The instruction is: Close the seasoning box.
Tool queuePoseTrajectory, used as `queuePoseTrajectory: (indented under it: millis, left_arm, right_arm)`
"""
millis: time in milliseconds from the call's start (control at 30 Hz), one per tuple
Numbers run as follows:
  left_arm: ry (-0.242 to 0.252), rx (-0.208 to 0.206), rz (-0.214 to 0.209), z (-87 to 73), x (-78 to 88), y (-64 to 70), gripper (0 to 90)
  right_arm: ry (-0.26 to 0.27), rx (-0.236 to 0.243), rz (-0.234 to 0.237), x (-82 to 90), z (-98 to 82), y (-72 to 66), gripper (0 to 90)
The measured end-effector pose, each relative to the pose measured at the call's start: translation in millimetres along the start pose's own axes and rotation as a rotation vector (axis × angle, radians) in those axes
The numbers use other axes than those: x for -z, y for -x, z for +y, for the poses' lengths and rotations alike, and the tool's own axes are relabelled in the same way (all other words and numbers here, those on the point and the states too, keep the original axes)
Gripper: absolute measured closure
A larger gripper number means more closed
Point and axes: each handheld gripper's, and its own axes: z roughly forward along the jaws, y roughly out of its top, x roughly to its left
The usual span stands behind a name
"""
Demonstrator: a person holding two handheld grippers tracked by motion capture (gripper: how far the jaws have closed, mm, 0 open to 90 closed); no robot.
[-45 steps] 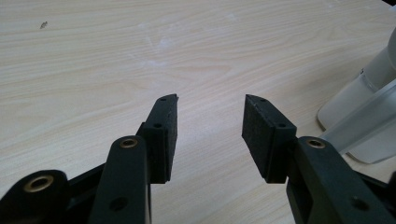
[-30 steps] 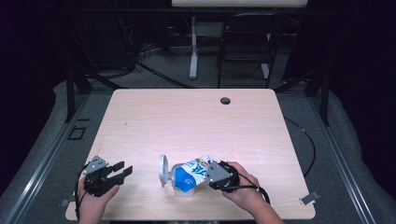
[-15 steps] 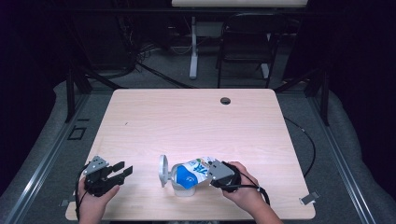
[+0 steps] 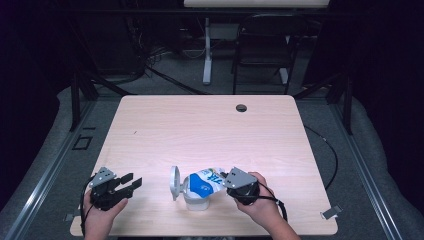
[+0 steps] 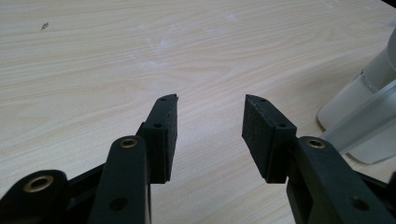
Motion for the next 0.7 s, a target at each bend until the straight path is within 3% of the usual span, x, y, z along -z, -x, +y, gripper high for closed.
queuePoseTrajectory:
  millis: [267,700]
  left_arm:
    - [-0.001,0.001,0.002,-0.2,-0.3,-0.3,55.8]
    - [-0.001,0.001,0.0,-0.4,-0.4,-0.5,55.8]
  right_arm:
    - [0.047,-0.076,0.032,2.4,0.3,5.5,84.9]
    - [0.063,-0.087,0.022,4.8,5.0,6.3,84.9]
